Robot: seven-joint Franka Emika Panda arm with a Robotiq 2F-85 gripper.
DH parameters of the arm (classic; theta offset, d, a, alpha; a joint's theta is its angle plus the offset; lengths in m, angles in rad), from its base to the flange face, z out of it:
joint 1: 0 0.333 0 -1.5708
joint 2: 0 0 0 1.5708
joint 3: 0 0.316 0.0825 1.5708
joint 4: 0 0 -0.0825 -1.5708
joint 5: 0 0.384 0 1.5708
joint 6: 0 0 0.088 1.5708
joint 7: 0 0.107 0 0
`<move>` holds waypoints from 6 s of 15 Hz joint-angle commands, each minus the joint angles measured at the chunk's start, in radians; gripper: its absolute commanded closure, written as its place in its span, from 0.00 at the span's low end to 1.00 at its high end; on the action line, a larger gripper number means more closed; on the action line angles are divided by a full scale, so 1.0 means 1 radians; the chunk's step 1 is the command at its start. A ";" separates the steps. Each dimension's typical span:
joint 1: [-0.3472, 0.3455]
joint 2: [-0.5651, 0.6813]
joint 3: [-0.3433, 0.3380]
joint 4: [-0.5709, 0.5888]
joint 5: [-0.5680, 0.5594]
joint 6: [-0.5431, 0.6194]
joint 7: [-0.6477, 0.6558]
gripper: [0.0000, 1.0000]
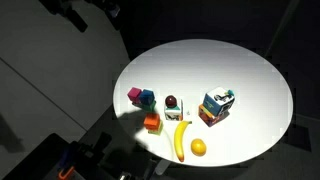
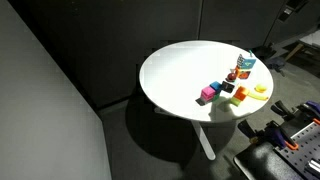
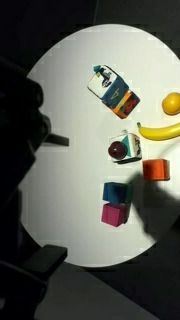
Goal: Pick up the pink block and put it on the orange block
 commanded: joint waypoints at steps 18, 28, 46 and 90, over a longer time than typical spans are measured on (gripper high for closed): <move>0.009 0.069 0.027 0.049 0.018 -0.002 0.040 0.00; 0.029 0.240 0.085 0.127 0.034 0.067 0.115 0.00; 0.011 0.606 0.105 0.263 0.045 0.113 0.250 0.00; 0.184 1.161 0.113 0.445 -0.031 0.441 0.346 0.00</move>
